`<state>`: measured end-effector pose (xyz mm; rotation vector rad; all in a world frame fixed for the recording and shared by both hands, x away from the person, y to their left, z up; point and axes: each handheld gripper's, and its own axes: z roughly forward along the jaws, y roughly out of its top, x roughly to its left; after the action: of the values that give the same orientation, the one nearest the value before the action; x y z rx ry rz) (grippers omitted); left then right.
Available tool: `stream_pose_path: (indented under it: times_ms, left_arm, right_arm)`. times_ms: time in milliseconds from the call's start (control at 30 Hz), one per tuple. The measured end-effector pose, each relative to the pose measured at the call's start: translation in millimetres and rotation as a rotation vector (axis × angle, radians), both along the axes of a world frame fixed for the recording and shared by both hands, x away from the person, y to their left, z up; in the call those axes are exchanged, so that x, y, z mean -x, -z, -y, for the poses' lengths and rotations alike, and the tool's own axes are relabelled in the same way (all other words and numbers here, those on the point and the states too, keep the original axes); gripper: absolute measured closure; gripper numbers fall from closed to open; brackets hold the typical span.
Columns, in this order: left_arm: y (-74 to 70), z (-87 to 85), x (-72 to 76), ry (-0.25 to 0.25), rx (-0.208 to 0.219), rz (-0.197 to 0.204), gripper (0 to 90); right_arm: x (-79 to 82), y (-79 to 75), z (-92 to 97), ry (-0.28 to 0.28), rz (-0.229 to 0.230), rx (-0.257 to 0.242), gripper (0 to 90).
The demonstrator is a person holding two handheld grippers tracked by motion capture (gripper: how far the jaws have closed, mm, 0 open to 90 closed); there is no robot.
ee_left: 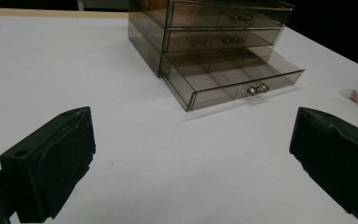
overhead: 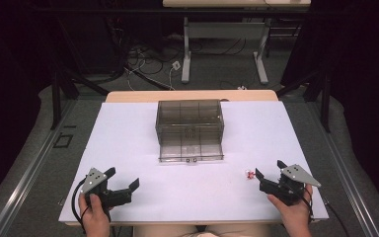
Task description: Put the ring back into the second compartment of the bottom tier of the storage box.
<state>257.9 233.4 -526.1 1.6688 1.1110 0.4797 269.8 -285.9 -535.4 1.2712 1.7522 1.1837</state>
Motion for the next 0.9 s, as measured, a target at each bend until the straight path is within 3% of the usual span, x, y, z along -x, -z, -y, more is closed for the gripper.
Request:
stream_pose_path:
  times_ms: [200,333,633,767,900]
  left_arm:
    - [0.7,0.9,-0.4,0.004,0.000,-0.006,0.3]
    - [1.1,1.9,-0.4,0.009,-0.002,-0.008,0.3]
    - [2.1,2.4,-0.5,0.017,-0.010,-0.019,0.3]
    - [2.3,1.9,0.0,0.016,-0.010,-0.023,0.3]
    - [2.5,1.6,0.4,0.014,-0.010,-0.027,0.3]
  right_arm:
    - [-7.3,5.0,-10.6,-0.064,-0.035,0.011,29.3]
    - [-10.4,9.1,-16.6,-0.096,-0.051,0.047,33.3]
    - [-16.6,15.9,-22.4,-0.106,-0.105,0.049,36.3]
    - [-18.1,18.0,-23.6,-0.099,-0.106,0.044,37.6]
    - [-20.7,19.0,-24.8,-0.086,-0.143,0.028,41.0]
